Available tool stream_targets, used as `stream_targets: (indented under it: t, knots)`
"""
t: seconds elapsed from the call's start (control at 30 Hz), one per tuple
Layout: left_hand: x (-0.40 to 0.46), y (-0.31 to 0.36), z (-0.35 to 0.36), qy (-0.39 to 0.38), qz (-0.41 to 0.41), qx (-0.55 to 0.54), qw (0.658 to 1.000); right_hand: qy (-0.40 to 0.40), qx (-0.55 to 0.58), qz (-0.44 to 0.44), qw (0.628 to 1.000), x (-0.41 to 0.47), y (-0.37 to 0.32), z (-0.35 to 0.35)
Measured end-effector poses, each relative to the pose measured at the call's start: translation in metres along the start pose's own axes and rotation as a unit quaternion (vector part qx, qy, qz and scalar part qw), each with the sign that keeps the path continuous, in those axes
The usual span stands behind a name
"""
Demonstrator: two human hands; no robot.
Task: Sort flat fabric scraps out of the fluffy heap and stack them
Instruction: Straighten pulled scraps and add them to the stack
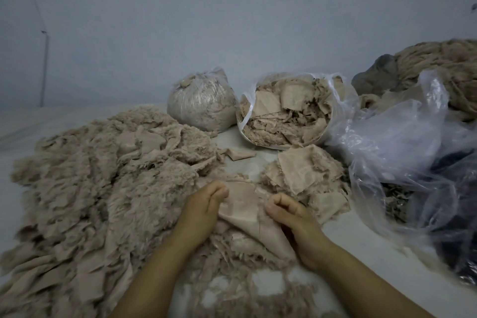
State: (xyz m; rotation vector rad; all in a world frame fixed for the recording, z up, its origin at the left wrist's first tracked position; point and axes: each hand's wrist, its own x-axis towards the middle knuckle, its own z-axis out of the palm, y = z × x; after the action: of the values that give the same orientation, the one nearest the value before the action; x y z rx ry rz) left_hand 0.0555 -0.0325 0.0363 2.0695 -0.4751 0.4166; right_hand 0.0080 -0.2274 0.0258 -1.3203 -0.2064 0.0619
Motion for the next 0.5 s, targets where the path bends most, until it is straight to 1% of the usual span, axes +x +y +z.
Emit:
stream_targets:
  t: [0.03,0.07,0.13,0.2,0.23,0.3,0.37,0.43,0.47,0.5]
  knots:
    - [-0.001,0.002,0.002,-0.009,0.006,-0.011,1.0,0.002,-0.028,-0.011,1.0,-0.001,0.0,0.0]
    - [-0.002,0.006,0.004,-0.016,0.015,-0.022,0.999,0.009,-0.081,-0.02,0.997,-0.002,0.0,0.001]
    - [-0.004,0.014,0.009,-0.037,0.045,-0.045,0.997,0.009,-0.199,-0.051,0.979,-0.003,0.0,0.004]
    - [-0.006,0.019,0.014,-0.058,0.075,-0.056,0.994,0.006,-0.256,-0.082,0.963,-0.003,-0.001,0.011]
    - [-0.006,0.019,0.015,-0.065,0.083,-0.049,0.993,0.006,-0.262,-0.102,0.96,-0.002,0.001,0.012]
    - [-0.004,0.012,0.012,-0.06,0.065,-0.006,0.996,0.019,-0.222,-0.122,0.967,0.0,0.0,0.01]
    - [-0.001,0.007,0.006,-0.021,0.015,0.017,1.0,0.044,-0.122,-0.102,0.986,0.001,-0.004,0.003]
    - [0.0,0.006,-0.001,0.019,-0.01,-0.028,0.999,0.031,-0.057,-0.071,0.995,0.002,-0.007,-0.005]
    - [0.0,0.009,-0.003,0.017,-0.009,-0.06,0.998,0.022,-0.056,-0.061,0.996,0.001,-0.007,-0.005]
    - [-0.002,0.014,-0.003,-0.015,-0.002,-0.082,0.997,0.018,-0.056,-0.057,0.997,0.0,-0.005,-0.005]
